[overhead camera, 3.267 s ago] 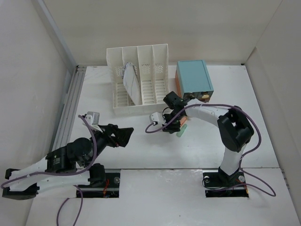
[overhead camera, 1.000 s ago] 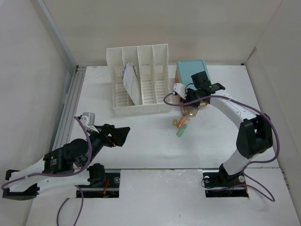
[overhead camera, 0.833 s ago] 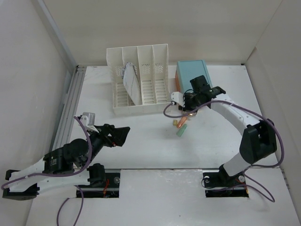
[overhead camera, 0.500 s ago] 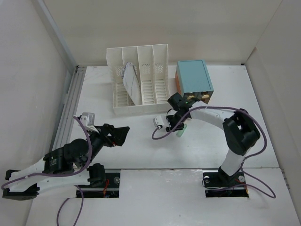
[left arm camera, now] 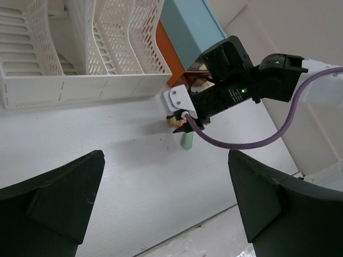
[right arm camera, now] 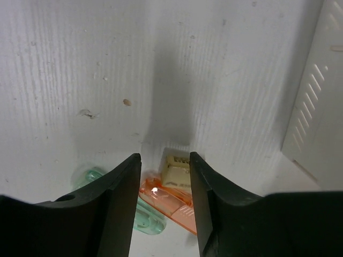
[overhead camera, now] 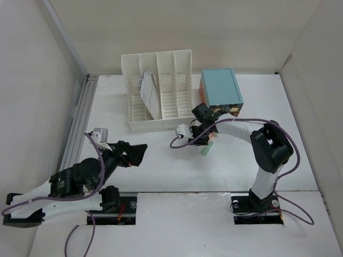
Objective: Organize the desk
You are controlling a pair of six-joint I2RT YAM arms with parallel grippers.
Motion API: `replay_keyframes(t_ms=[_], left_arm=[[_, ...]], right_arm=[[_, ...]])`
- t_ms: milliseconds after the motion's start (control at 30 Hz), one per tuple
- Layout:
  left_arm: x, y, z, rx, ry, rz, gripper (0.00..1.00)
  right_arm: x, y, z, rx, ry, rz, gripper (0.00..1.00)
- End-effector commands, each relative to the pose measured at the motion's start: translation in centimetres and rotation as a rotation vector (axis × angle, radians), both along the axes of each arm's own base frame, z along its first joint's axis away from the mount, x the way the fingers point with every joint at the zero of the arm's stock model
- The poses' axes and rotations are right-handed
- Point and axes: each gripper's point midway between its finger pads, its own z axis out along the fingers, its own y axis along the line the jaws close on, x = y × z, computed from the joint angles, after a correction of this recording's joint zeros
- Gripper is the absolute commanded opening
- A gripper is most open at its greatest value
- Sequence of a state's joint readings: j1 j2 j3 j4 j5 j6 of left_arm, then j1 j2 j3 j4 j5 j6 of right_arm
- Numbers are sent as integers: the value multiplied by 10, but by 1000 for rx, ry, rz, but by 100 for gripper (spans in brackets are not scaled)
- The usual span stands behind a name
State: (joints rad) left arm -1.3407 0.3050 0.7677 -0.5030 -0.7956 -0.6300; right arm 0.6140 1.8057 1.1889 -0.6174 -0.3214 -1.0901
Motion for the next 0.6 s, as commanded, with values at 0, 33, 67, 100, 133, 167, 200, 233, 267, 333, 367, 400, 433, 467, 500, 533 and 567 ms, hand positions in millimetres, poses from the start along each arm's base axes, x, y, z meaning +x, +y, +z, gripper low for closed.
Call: replay_keyframes(t_ms=[0,33,67,100,133,167,200,233,267,333,367,400,433,467,500,533,567], left_arm=[[1,3,2,-10,-5,13,100],[0,2,2,-11,-4,4,100],[0,3,3,-20,-6,4,100],[0,3,3,-20,-6,4,100],[0,3,3,-20,-6,4,100],[0,3,5,-29,-8,4,100],[0,3,5,-29,-8,4,100],[0,3,5,-29,-8,4,100],[0,3,5,-21,-12,3,100],[0,3,5,-21,-12,3,100],[0,3,5,-21,-12,3,100],[0,3,5,-21,-12,3,100],[0,3,5,-21,-12,3,100],[0,3,5,-21,-12,3,100],[0,3,5,-21,-12,3,100],[0,3,5,-21,-12,3,100],[0,3,5,-21,-12,3,100]], right_arm=[[19,-1,17,46,-56,-69,48],[20,0,18,52,-59,-77,48],[20,-1,17,46,-57,-96,48],[25,-4,18,52,-66,-108,49],[25,-4,18,54,-60,-119,49],[27,-7,18,53,-61,-128,49],[30,-7,19,51,-74,-132,51],[30,-7,19,52,-69,-142,51],[31,-11,17,52,-69,-153,52],[34,-16,16,44,-75,-166,53],[34,-16,16,45,-71,-174,53],[33,-16,12,38,-61,-174,53],[34,-21,11,32,-54,-185,53],[33,-21,6,25,-44,-185,53],[33,-21,4,18,-34,-185,53],[33,-21,4,17,-34,-185,53],[29,-24,-2,0,-11,-185,53]])
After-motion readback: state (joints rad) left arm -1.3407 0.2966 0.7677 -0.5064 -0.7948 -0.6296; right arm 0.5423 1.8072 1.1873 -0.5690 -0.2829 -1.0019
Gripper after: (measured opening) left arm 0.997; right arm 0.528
